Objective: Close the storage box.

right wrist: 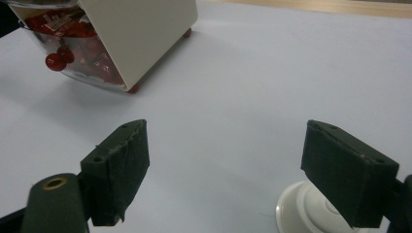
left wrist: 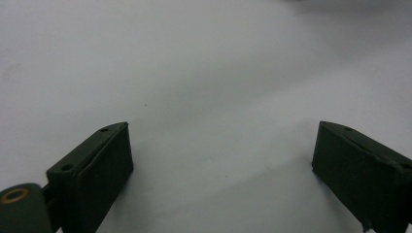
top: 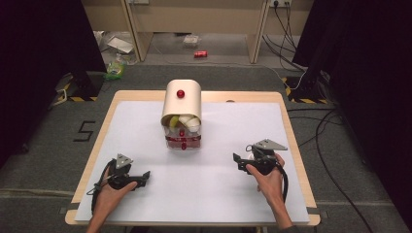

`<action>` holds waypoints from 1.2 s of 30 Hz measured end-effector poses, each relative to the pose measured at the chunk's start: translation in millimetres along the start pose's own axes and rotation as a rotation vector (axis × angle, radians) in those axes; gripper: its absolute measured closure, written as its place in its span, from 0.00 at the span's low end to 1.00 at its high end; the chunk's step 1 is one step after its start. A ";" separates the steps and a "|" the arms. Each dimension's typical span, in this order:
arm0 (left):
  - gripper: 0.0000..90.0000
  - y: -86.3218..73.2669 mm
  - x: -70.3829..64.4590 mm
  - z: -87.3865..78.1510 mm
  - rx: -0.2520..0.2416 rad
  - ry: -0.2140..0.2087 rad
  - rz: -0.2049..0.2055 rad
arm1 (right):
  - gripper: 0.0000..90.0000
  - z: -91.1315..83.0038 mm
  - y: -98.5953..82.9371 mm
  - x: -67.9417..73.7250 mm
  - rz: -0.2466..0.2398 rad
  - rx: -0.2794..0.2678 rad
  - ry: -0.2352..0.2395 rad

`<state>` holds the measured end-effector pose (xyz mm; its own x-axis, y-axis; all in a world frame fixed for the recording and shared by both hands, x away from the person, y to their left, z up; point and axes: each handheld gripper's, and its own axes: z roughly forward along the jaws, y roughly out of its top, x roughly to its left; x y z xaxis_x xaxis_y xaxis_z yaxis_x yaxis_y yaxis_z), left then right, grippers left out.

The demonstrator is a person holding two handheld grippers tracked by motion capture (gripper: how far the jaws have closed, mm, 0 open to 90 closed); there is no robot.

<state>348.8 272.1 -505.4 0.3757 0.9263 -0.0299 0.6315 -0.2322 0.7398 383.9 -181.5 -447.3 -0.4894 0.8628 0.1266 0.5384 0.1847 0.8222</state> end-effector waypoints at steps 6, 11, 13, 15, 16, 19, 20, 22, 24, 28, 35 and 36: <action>0.07 0.0 0.0 0.0 0.000 0.000 0.000 | 0.19 -3.3 -5.6 -4.0 -0.006 0.013 -0.011; 0.07 0.0 0.0 0.0 0.000 0.000 0.000 | 0.18 -7.8 -9.8 -7.0 -0.002 0.016 -0.018; 0.07 0.0 0.0 0.0 0.000 0.000 0.000 | 0.18 -9.8 -10.7 -8.6 -0.005 0.014 -0.021; 0.07 0.0 0.0 0.0 0.000 0.000 0.000 | 0.18 -11.7 -11.6 -9.4 0.002 0.016 -0.030; 0.07 0.0 0.0 0.0 0.000 0.000 0.000 | 0.18 -13.3 -12.7 -10.2 0.007 0.015 -0.034; 0.07 0.0 0.0 0.0 0.000 0.000 0.000 | 0.18 -16.8 -15.3 -12.2 0.007 0.017 -0.041; 0.07 0.0 0.0 0.0 0.000 0.000 0.000 | 0.18 -18.4 -16.6 -12.9 0.007 0.019 -0.047; 0.07 0.0 0.0 0.0 0.000 0.000 0.000 | 0.18 -21.4 -18.6 -14.3 0.007 0.018 -0.050; 0.07 0.0 0.0 0.0 0.000 0.000 0.001 | 0.18 -24.0 -19.7 -15.2 0.008 0.019 -0.053; 0.07 0.0 0.0 0.0 0.000 0.000 0.001 | 0.18 -28.6 -22.8 -15.7 -0.003 0.026 -0.066; 0.07 0.0 0.0 0.0 0.000 0.000 0.001 | 0.18 -37.0 -28.9 -16.3 -0.017 0.032 -0.087; 0.07 0.0 0.0 0.0 0.000 0.000 0.001 | 0.18 -37.7 -29.4 -16.7 -0.021 0.033 -0.090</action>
<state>348.8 272.0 -505.4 0.3758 0.9262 -0.0292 0.6314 -0.2329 0.7397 350.4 -219.1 -452.7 -0.4379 0.8971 0.0582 0.5519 0.2172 0.8052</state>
